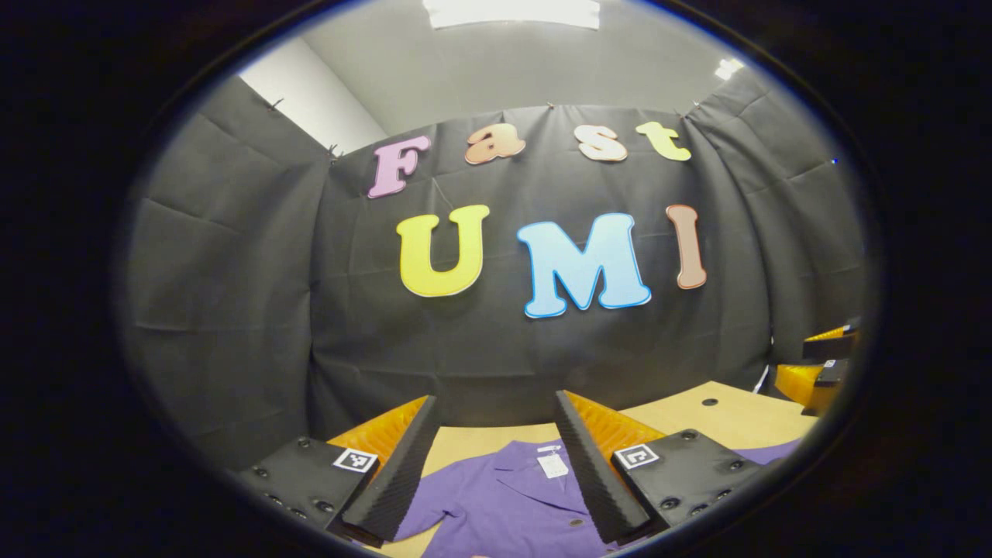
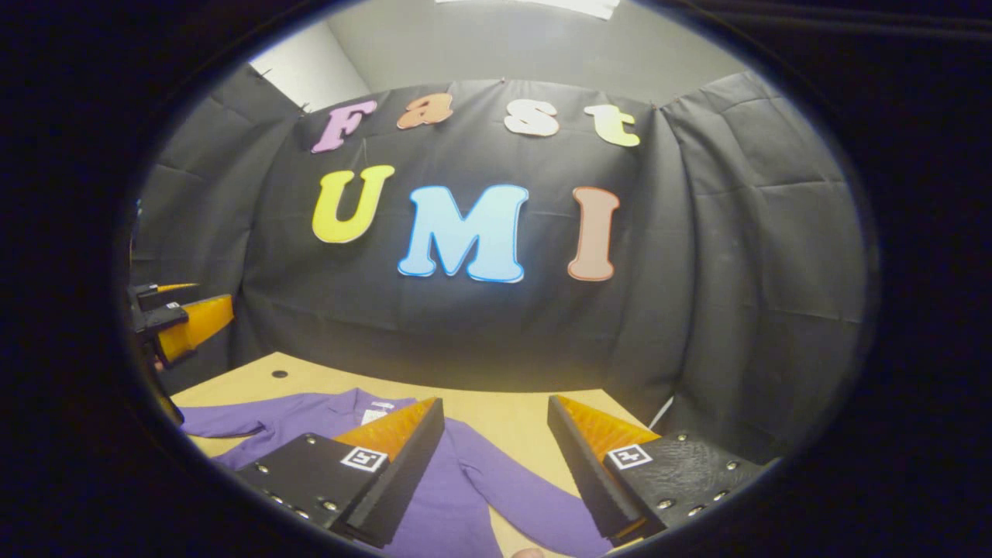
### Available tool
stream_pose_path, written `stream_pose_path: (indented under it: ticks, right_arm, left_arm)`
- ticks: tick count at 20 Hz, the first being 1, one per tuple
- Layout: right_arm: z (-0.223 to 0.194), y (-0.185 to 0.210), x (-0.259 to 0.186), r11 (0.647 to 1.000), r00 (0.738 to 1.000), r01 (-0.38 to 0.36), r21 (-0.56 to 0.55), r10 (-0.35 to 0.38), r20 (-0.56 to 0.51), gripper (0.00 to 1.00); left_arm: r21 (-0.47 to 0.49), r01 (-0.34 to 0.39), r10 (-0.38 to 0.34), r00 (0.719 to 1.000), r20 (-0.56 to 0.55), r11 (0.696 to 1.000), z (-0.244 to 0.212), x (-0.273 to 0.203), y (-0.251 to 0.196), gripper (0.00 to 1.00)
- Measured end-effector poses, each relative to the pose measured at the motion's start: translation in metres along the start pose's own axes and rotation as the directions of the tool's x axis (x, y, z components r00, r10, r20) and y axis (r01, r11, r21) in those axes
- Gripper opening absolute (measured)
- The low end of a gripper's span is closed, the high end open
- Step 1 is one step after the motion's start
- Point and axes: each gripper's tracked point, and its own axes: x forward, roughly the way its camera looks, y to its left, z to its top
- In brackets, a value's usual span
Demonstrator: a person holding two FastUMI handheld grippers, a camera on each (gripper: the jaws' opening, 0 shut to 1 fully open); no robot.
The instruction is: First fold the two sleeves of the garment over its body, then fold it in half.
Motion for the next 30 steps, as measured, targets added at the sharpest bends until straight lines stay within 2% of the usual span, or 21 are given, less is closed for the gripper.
stream_pose_path:
  ticks: [5,10,12,15,18,21,23,25,27,30]
  right_arm:
    - [-0.04,-0.051,0.003,0.992,0.986,0.129,0.015,-0.126,-0.112,0.88]
    - [-0.079,-0.091,0.008,0.972,0.952,0.23,0.043,-0.216,-0.219,0.87]
    - [-0.102,-0.106,0.011,0.961,0.928,0.273,0.056,-0.247,-0.277,0.88]
    - [-0.144,-0.125,0.005,0.936,0.872,0.338,0.101,-0.271,-0.407,0.88]
    - [-0.187,-0.142,-0.006,0.895,0.809,0.415,0.163,-0.281,-0.516,0.89]
    - [-0.225,-0.157,-0.016,0.87,0.735,0.472,0.145,-0.297,-0.61,0.89]
    - [-0.243,-0.163,-0.026,0.857,0.695,0.494,0.148,-0.286,-0.66,0.89]
    - [-0.257,-0.17,-0.029,0.852,0.674,0.504,0.143,-0.285,-0.681,0.9]
    - [-0.269,-0.176,-0.034,0.845,0.642,0.521,0.119,-0.296,-0.707,0.9]
    - [-0.285,-0.185,-0.039,0.836,0.617,0.535,0.121,-0.289,-0.732,0.89]
  left_arm:
    - [-0.007,-0.006,0.006,1.0,-0.011,1.0,-0.004,0.003,0.0,0.95]
    - [-0.011,-0.027,0.026,0.999,-0.029,1.0,-0.01,0.004,0.003,0.94]
    - [-0.004,-0.037,0.037,0.999,-0.03,0.999,-0.009,0.004,0.006,0.94]
    - [0.0,-0.051,0.051,0.998,-0.036,0.999,-0.01,0.004,0.009,0.94]
    - [-0.002,-0.064,0.064,0.997,-0.044,0.998,-0.012,0.002,0.013,0.94]
    - [0.001,-0.075,0.075,0.996,-0.057,0.997,-0.016,0.001,0.016,0.94]
    - [0.003,-0.081,0.081,0.994,-0.069,0.997,-0.02,0.001,0.017,0.94]
    - [0.003,-0.09,0.09,0.993,-0.073,0.996,-0.02,0.001,0.019,0.94]
    - [0.005,-0.1,0.1,0.992,-0.073,0.995,-0.019,-0.003,0.019,0.94]
    - [0.001,-0.112,0.112,0.991,-0.077,0.994,-0.019,-0.005,0.015,0.94]
